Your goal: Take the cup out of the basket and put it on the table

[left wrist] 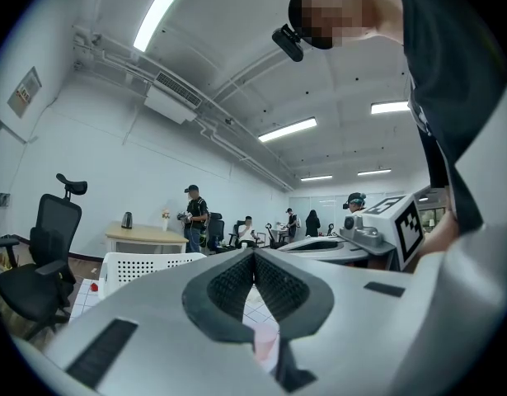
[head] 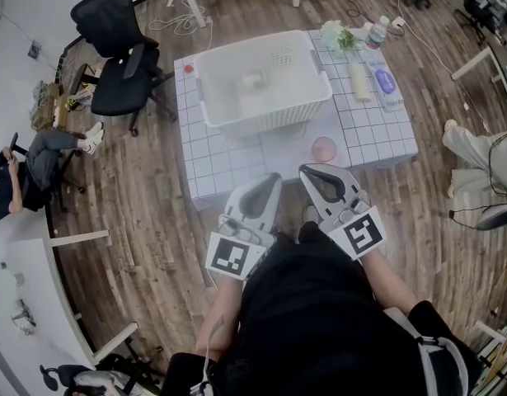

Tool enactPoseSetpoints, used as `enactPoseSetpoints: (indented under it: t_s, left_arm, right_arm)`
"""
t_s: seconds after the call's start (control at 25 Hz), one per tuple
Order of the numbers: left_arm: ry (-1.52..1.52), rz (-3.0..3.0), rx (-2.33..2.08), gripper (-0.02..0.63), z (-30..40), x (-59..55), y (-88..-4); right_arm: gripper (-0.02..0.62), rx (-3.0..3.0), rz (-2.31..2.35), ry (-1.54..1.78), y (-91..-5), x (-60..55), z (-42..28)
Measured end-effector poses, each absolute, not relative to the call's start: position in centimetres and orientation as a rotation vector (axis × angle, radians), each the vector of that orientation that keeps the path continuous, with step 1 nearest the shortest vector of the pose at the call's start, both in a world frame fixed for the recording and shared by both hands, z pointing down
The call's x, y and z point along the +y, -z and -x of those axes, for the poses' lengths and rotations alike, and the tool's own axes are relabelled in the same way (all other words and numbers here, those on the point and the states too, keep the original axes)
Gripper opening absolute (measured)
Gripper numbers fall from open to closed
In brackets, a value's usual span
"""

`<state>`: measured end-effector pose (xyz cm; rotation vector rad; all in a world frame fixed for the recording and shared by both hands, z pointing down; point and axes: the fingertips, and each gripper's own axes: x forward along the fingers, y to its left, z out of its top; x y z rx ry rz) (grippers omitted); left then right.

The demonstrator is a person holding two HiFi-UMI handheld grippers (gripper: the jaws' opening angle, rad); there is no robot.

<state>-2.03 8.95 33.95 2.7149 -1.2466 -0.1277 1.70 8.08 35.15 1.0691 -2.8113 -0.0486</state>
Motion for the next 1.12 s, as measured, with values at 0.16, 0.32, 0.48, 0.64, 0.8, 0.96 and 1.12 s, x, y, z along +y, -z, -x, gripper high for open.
enactPoseSetpoints:
  t_s: [0.16,0.32,0.48,0.64,0.8,0.96,1.12]
  left_arm:
    - [0.126,-2.726,-1.217,0.009,3.3,9.0,-34.3]
    - [0.121,-2.748,-1.183,0.009,4.3,8.8,-34.6]
    - [0.123,-2.760,-1.166,0.009,4.9,8.5,-34.6]
    - [0.131,-2.751,-1.164,0.009,5.4,8.2,-34.8]
    - [0.148,-2.747,-1.167,0.009,5.4,7.4,-34.4]
    - [0.148,-2.757,-1.191,0.009,5.4,5.7,-33.8]
    - [0.144,-2.741,-1.232,0.009,5.5,4.0,-33.3]
  right_arm:
    - [0.017,-2.767,-1.082,0.059,-35.6,8.1,-0.5]
    - [0.017,-2.719,-1.105,0.066,-36.1,7.8,0.7]
    - [0.017,-2.689,-1.083,0.110,-36.3,7.6,2.3]
    - [0.017,-2.687,-1.073,0.124,-36.0,6.7,3.1]
    - [0.017,-2.685,-1.053,0.160,-35.5,5.1,3.3]
    - [0.017,-2.684,-1.011,0.201,-35.3,2.7,3.6]
    - [0.018,-2.663,-0.940,0.240,-35.7,-0.1,3.8]
